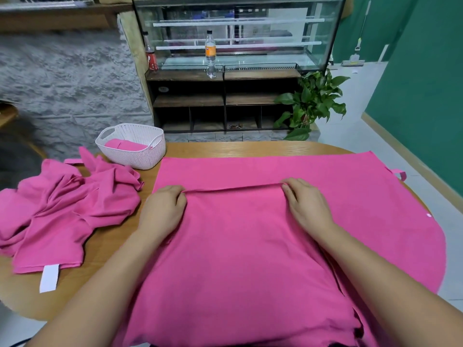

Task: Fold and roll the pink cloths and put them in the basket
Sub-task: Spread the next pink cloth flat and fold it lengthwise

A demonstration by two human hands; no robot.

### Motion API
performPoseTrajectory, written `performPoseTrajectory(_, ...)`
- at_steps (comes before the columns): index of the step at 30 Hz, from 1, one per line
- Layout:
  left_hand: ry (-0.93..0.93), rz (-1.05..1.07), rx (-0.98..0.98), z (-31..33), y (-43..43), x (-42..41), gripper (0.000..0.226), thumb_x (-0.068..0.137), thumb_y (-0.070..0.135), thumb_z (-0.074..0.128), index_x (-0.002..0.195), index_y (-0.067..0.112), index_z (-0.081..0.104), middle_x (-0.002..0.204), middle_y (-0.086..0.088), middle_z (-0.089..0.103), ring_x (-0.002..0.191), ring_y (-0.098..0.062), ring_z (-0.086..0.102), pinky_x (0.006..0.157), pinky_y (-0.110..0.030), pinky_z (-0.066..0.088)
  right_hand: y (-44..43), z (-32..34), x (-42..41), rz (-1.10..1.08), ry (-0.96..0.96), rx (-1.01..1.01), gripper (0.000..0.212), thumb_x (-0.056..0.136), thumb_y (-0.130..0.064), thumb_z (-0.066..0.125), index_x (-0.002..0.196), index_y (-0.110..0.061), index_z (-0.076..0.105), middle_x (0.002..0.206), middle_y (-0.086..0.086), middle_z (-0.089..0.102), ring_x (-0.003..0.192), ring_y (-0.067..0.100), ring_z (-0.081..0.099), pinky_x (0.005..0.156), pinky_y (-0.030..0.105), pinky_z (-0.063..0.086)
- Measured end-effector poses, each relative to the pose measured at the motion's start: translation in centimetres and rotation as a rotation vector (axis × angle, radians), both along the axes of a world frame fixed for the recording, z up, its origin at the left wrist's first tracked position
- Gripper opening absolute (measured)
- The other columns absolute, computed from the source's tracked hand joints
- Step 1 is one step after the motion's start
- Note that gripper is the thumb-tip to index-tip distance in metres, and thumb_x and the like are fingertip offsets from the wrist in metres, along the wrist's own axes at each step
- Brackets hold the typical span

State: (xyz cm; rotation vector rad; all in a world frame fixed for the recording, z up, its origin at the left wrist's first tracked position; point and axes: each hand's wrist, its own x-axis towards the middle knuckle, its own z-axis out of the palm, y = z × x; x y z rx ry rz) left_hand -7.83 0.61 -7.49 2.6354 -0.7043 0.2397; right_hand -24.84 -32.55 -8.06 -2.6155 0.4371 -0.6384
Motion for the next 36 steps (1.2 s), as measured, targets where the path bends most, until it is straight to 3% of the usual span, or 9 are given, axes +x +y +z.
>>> performPoseTrajectory(3,-0.021,0.061,0.063,1.3,-0.3,2.8,0.016,0.086,0.033,0.062,0.08,0.018,0.059,0.083,-0.009,0.072,0.08,-0.037,0.067,0.062,-0.041,0.05,-1.3,0.9,2.5,-0.06,-0.044,0.088,0.014,0.107,-0.032,0.054,0.105,-0.023,0.065,0.094,0.007,0.077,0.087,0.037,0.071,0.076,0.049,0.056)
performPoseTrajectory(7,0.061,0.063,0.028,1.8,-0.6,6.0,0.011,0.085,0.024,0.07,0.085,0.023,0.059,0.081,-0.007,0.073,0.082,-0.035,0.07,0.07,-0.043,0.055,-3.0,2.2,4.9,0.022,0.06,0.079,0.017,0.107,-0.034,0.058,0.097,-0.022,0.064,0.081,0.003,0.074,0.079,0.034,0.069,0.071,0.044,0.054)
performPoseTrajectory(10,0.189,0.029,-0.023,1.1,-0.6,7.1,0.012,0.088,0.016,0.069,0.09,0.024,0.06,0.085,-0.004,0.073,0.085,-0.033,0.07,0.079,-0.041,0.054,-1.8,2.0,5.1,0.178,0.244,0.099,0.043,0.101,-0.064,0.054,0.086,-0.025,0.064,0.071,-0.009,0.065,0.071,0.016,0.063,0.07,0.037,0.049)
performPoseTrajectory(13,0.282,-0.002,0.032,0.5,0.4,7.0,0.027,0.082,0.019,0.075,0.103,0.026,0.061,0.081,0.003,0.07,0.083,-0.029,0.068,0.075,-0.035,0.048,-0.4,0.5,4.2,0.28,0.384,0.087,0.049,0.092,-0.078,0.055,0.086,-0.03,0.062,0.083,-0.011,0.064,0.079,0.008,0.06,0.075,0.034,0.05)
performPoseTrajectory(17,0.32,-0.082,0.223,0.2,1.6,6.6,0.051,0.069,0.018,0.079,0.109,0.031,0.051,0.084,0.006,0.068,0.08,-0.027,0.066,0.07,-0.035,0.05,-0.3,-0.1,3.9,0.341,0.445,0.016,0.026,0.085,-0.043,0.076,0.095,-0.027,0.059,0.088,-0.011,0.06,0.082,0.015,0.058,0.083,0.039,0.051)
performPoseTrajectory(21,0.214,-0.035,0.134,0.3,2.3,6.7,0.036,0.071,0.005,0.064,0.096,0.027,0.05,0.082,0.006,0.069,0.082,-0.029,0.068,0.072,-0.041,0.056,-0.4,0.1,4.1,0.339,0.449,-0.013,0.016,0.094,-0.016,0.062,0.087,-0.027,0.054,0.085,-0.007,0.064,0.081,0.021,0.059,0.08,0.042,0.05)
performPoseTrajectory(24,0.127,0.017,-0.034,0.6,2.5,6.9,0.024,0.076,0.008,0.071,0.088,0.024,0.058,0.073,0.007,0.067,0.074,-0.026,0.067,0.068,-0.039,0.052,-1.2,0.4,3.7,0.284,0.375,0.055,0.02,0.101,-0.015,0.058,0.09,-0.028,0.047,0.085,-0.005,0.065,0.079,0.023,0.058,0.077,0.042,0.049)
performPoseTrajectory(29,0.027,0.113,-0.094,1.3,3.0,7.3,0.013,0.083,0.01,0.069,0.085,0.023,0.067,0.08,-0.001,0.074,0.082,-0.032,0.071,0.071,-0.042,0.054,-2.2,2.2,2.9,0.138,0.204,0.138,0.012,0.107,-0.023,0.053,0.097,-0.024,0.046,0.069,-0.003,0.061,0.067,0.026,0.056,0.064,0.04,0.041)
performPoseTrajectory(36,0.006,0.147,-0.189,3.6,1.7,10.2,0.018,0.087,0.008,0.067,0.09,0.025,0.072,0.085,-0.008,0.077,0.087,-0.034,0.071,0.074,-0.039,0.048,-2.9,7.1,6.0,0.034,0.072,-0.056,0.01,0.109,-0.025,0.044,0.099,-0.025,0.043,0.078,0.007,0.062,0.074,0.036,0.056,0.065,0.047,0.05)
